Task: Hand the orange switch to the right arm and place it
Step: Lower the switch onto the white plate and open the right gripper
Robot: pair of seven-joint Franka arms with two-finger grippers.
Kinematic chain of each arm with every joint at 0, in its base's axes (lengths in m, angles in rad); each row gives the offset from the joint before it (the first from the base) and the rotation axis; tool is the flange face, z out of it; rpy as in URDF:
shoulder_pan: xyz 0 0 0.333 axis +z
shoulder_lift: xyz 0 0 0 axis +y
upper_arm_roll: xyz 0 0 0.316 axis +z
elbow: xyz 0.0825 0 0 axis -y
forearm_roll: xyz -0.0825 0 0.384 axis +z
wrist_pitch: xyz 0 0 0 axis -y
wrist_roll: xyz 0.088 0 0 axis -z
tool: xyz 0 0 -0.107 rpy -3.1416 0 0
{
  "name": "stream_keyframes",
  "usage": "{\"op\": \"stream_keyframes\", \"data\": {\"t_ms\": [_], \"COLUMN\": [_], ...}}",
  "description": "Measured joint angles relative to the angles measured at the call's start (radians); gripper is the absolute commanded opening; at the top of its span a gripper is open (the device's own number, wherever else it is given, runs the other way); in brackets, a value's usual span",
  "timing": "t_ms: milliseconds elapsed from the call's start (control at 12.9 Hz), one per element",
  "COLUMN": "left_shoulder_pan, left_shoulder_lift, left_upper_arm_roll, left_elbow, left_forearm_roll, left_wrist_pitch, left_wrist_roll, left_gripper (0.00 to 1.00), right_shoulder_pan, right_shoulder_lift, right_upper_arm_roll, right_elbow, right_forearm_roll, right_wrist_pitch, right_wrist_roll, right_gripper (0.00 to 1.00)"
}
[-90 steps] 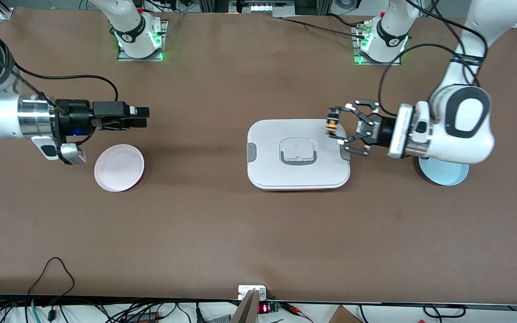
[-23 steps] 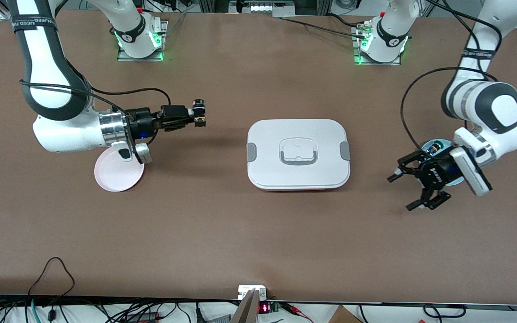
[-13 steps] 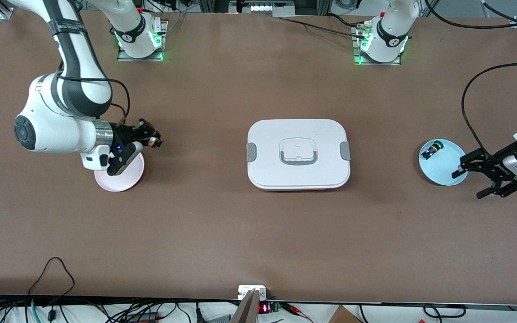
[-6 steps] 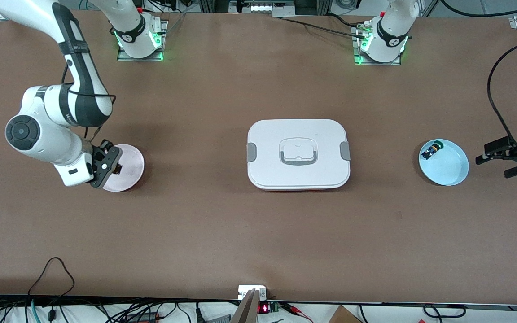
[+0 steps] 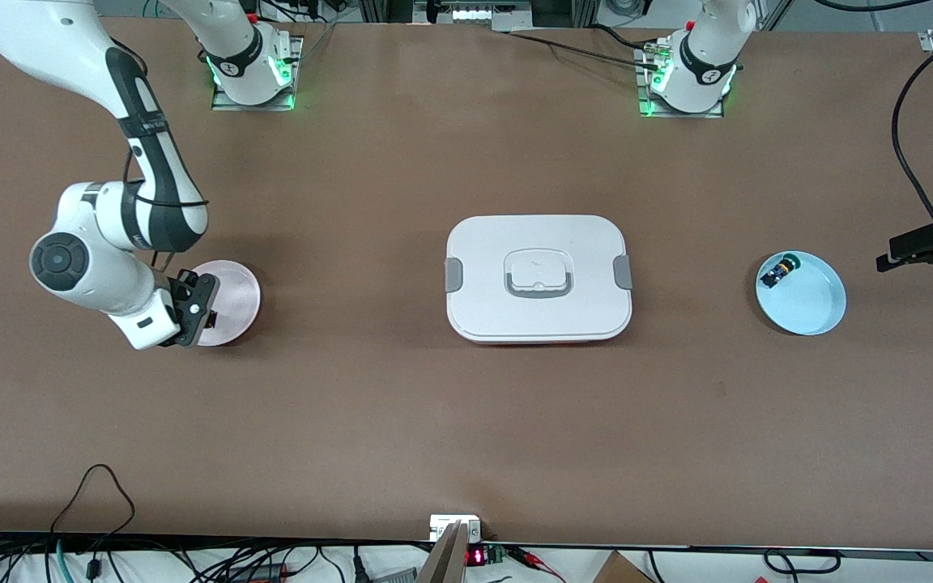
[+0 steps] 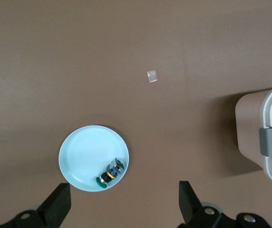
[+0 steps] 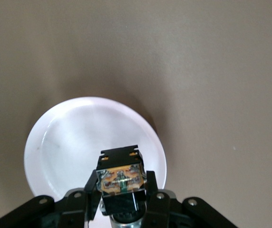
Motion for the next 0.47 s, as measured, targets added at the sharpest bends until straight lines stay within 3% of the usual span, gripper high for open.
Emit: {"op": "stream_keyframes", "data": {"t_ms": [466], "left_shoulder_pan": [-0.096], "left_shoulder_lift": [-0.054], "left_upper_arm_roll": [-0.002], "left_elbow": [0.007], "left_forearm_roll": [0.076], "left_wrist_pitch": [-0.078], "left_wrist_roll": [-0.238], "left_gripper": [1.00], "right_shoulder_pan": [0.000], "right_shoulder_lift": [0.022], "right_upper_arm_roll": [0.017], "right_elbow": [-0.138], "right_forearm_roll": [-0.005], "right_wrist_pitch": [0.165], "right_wrist_roll": [-0.008], "right_gripper": [0.12]}}
